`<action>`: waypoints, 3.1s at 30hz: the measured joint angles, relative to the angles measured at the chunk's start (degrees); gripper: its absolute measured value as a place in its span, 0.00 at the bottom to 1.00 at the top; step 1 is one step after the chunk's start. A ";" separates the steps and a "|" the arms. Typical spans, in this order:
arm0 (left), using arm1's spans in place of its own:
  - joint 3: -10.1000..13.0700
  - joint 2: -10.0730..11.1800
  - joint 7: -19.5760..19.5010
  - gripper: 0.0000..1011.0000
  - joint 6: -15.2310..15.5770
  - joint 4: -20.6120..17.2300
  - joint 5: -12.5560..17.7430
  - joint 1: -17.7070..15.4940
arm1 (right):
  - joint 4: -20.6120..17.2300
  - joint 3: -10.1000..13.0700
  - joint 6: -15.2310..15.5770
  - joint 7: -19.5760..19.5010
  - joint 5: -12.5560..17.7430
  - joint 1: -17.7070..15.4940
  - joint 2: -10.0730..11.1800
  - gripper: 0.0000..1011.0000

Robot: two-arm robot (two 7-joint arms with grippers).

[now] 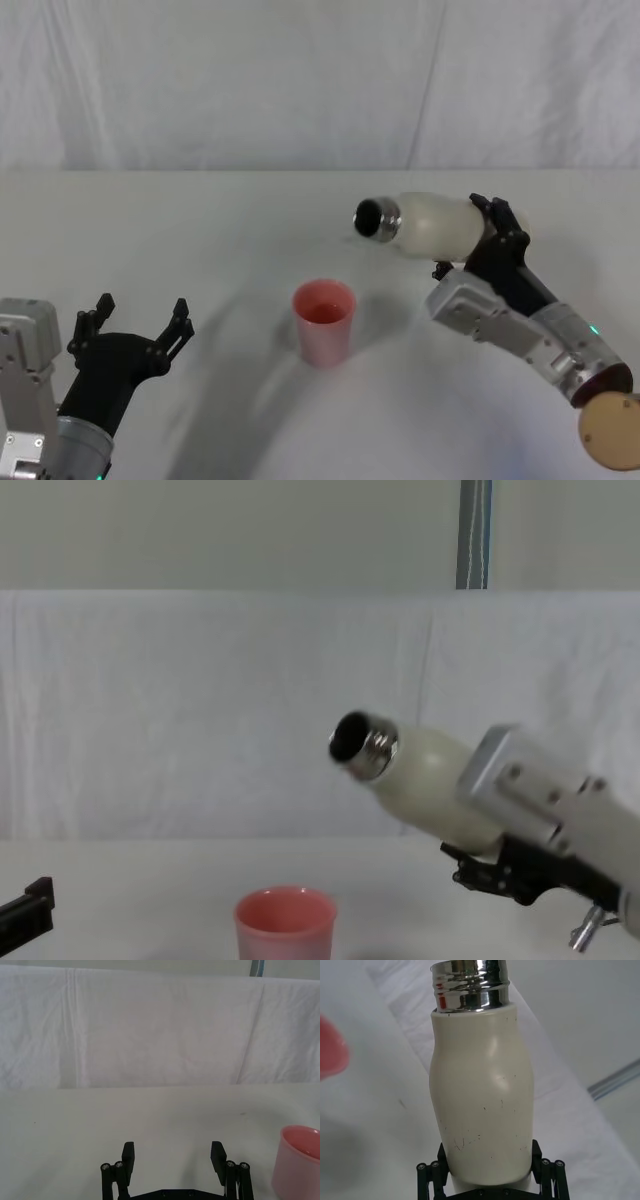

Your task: Grasp the thermos with one hand and pour water into the cup lid.

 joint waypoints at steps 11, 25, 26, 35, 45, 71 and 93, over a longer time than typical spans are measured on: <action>0.00 0.00 0.00 0.99 0.00 0.00 0.00 0.00 | -3.84 7.93 1.26 9.31 18.33 -3.75 -3.07 0.95; 0.00 0.00 0.00 0.99 0.00 0.00 0.00 0.00 | -4.97 14.20 6.51 16.05 36.52 -4.72 -6.28 0.95; 0.00 0.00 0.00 0.99 0.00 0.00 0.00 0.00 | -4.97 14.40 6.83 16.19 37.21 -4.71 -6.39 0.95; 0.00 0.00 0.00 0.99 0.00 0.00 0.00 0.00 | -4.49 16.43 11.49 17.22 45.25 -4.57 -7.67 0.95; 0.00 0.00 0.00 0.99 0.00 0.00 0.00 0.00 | -3.56 16.15 12.50 16.32 48.05 -4.33 -7.62 0.95; 0.00 0.00 0.00 0.99 0.00 0.00 0.00 0.00 | 2.65 13.43 9.87 14.54 50.93 -0.96 -7.80 0.95; 0.00 0.00 0.00 0.99 0.00 0.00 0.00 0.00 | 5.46 11.78 8.25 14.10 50.64 0.05 -8.45 0.95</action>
